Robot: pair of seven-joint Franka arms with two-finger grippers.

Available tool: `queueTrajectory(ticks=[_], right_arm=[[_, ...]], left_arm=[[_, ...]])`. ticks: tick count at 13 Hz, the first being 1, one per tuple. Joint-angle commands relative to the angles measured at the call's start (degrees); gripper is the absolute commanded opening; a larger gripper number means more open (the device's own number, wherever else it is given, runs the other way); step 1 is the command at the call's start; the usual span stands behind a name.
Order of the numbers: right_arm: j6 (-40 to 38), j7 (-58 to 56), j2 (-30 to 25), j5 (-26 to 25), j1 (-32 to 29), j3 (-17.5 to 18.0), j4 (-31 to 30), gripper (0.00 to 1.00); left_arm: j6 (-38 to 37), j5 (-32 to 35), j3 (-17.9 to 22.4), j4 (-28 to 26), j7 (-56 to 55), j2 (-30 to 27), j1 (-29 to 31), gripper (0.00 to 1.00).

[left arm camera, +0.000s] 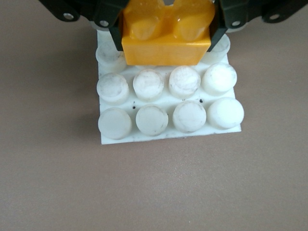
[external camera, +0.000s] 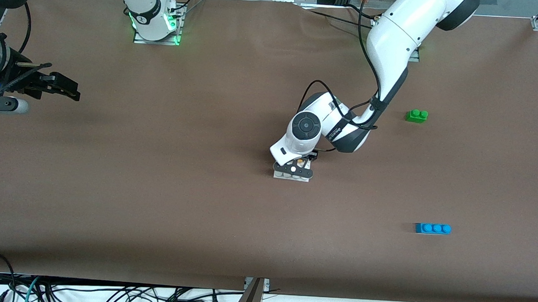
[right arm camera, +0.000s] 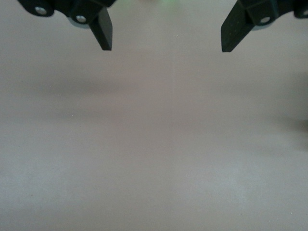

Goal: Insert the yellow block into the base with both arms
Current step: 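Lower the yellow block onto the plate studs and press down, then open the left gripper and lift it off the yellow block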

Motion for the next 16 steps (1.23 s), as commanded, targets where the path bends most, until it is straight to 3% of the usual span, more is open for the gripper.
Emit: queueTrajectory(ticks=[1,3,5,7,11,16], right_arm=[[-0.22,-0.61,0.41,-0.49,-0.15,0.27,1.17,1.0],[-0.22,-0.61,0.41,-0.49,-0.15,0.27,1.17,1.0],[-0.22,0.0,0.41,-0.41,-0.06,0.36,1.17,1.0],[-0.22,0.27,0.41,-0.41,0.11,0.36,1.17,1.0],[-0.13,0.18,0.41,-0.41,0.11,0.36,1.17,1.0],[-0.04,-0.43,0.41,-0.14,-0.06,0.36,1.17,1.0]], left_arm=[[0.08,2.06,1.34,1.88,-5.3,1.54,-1.88,0.08],[0.08,2.07,1.95,1.88,-8.22,2.07,-3.28,0.08],[0.08,2.07,2.49,1.88,-8.22,2.07,-3.81,0.2],[-0.01,1.89,2.49,2.06,-8.31,1.72,-3.81,1.0],[-2.28,1.28,2.14,2.15,-8.84,-1.87,-3.46,1.0],[-17.55,1.1,2.05,2.15,-7.96,-14.69,-1.1,1.0]])
